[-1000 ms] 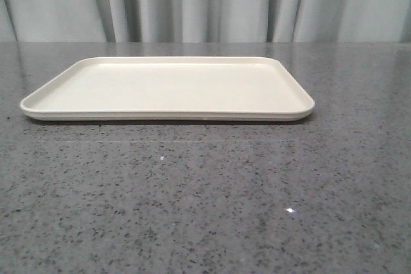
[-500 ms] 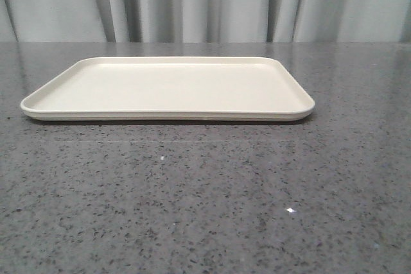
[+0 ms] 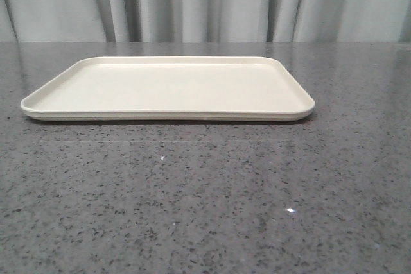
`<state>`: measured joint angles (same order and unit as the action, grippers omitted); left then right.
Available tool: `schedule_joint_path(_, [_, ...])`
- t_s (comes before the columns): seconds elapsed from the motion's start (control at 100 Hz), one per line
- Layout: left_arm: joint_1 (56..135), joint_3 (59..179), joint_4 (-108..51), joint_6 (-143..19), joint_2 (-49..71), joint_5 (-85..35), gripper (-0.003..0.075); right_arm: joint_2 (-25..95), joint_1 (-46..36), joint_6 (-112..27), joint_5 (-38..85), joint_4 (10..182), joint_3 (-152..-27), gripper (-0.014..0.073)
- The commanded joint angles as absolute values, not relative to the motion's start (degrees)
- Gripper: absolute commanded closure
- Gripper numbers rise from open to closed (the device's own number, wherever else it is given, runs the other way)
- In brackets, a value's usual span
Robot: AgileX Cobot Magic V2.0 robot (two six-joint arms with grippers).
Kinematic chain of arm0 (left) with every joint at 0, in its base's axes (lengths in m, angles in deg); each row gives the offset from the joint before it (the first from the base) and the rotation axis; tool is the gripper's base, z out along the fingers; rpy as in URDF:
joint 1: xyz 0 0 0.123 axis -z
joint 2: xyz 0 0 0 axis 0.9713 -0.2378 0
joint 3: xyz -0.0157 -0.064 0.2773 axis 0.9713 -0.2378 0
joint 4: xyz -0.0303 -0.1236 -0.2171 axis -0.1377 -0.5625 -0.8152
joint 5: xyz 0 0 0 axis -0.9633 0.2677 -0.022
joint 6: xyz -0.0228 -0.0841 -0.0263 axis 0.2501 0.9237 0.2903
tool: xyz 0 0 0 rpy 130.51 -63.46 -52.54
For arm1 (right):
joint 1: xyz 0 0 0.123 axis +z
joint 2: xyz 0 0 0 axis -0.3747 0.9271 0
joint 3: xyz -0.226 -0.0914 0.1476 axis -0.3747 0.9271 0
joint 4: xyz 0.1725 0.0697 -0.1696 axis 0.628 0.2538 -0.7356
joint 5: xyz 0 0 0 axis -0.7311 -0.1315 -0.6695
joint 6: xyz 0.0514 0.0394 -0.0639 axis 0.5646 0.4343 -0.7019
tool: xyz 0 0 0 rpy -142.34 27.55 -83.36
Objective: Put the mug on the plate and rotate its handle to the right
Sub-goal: 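Open the left gripper and lower it over the white mug's rim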
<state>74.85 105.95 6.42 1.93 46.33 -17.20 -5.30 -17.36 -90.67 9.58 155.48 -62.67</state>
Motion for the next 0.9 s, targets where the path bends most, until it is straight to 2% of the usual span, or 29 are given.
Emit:
schedule_joint_path(0.0, [75.0, 108.0, 6.4, 2.4, 45.5, -21.7, 0.0388, -4.2, -17.2, -91.2, 8.2, 155.5, -64.6, 0.0186])
schedule_joint_path(0.48, [75.0, 118.9, 6.8, 1.2, 40.7, -11.8, 0.0387, -4.1, -17.2, -91.3, 11.1, 155.4, -68.1, 0.0175])
schedule_joint_path(0.69, [75.0, 121.2, 7.1, 0.2, 39.5, -8.7, 0.0386, -3.3, -17.2, -91.3, 11.9, 155.4, -70.0, 0.0105])
schedule_joint_path(0.89, [75.0, 122.8, 9.1, 0.2, 37.5, -2.1, 0.0386, 1.3, -17.2, -94.4, 14.6, 154.6, -74.8, 0.0103])
